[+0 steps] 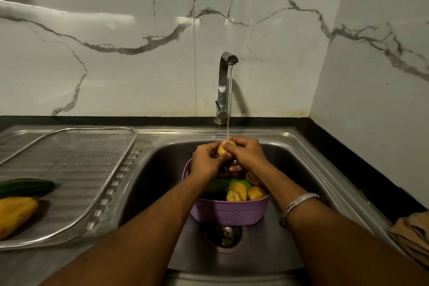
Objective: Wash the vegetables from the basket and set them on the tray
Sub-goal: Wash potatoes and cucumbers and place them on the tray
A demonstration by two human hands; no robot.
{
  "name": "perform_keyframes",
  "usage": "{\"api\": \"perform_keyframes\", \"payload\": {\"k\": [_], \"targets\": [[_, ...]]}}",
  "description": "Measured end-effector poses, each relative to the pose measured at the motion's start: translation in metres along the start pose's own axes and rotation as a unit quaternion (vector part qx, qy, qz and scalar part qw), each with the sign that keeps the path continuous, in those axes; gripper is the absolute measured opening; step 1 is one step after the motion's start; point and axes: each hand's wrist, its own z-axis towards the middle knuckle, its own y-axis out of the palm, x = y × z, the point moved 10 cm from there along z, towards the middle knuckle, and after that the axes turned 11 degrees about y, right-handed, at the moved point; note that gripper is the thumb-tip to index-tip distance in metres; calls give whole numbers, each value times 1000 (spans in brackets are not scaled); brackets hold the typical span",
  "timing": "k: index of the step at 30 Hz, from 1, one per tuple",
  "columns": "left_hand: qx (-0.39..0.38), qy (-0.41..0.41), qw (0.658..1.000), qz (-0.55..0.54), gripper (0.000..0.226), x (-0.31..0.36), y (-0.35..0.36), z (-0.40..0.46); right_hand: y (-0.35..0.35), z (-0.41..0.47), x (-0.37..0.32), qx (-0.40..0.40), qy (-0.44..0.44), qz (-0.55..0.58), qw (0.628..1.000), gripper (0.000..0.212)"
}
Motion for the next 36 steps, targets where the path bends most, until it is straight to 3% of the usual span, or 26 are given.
{"api": "perform_keyframes", "payload": {"k": [3, 8, 12, 18, 20, 23, 26, 28, 32, 36], "targets": [[-1, 25, 999, 27, 30, 1, -4, 0, 4, 2, 4, -35, 14, -1, 999, 49], [-15, 39, 999, 32, 26, 6, 3, 3, -11, -4, -6, 29, -30, 9, 999, 35], [-19, 28, 999, 28, 31, 1, 3, 5, -11, -4, -6, 45, -31, -19, 998, 40], [-3, 34, 999, 40, 33, 1, -5, 6, 6, 2, -3, -42, 8, -22, 999, 59], [-5, 41, 997, 66, 29, 4, -6, 6, 4, -5, -8, -30, -10, -15, 999, 46], [-19, 49, 996, 79, 28, 10, -1, 2, -9, -15, -14, 51, -55, -21, 997, 16], [-13, 55, 996, 70, 29, 16, 3, -1, -18, -14, -14, 107, -55, -20, 993, 27], [-1, 46, 997, 59, 29, 15, 0, -1, -14, -8, -10, 85, -27, -21, 996, 32], [16, 31, 998, 44, 28, 10, -14, 1, 12, 2, -2, -35, 26, -33, 999, 52], [16, 22, 998, 53, 14, 10, -10, 0, 2, -7, -7, 3, -11, -50, 999, 46]]}}
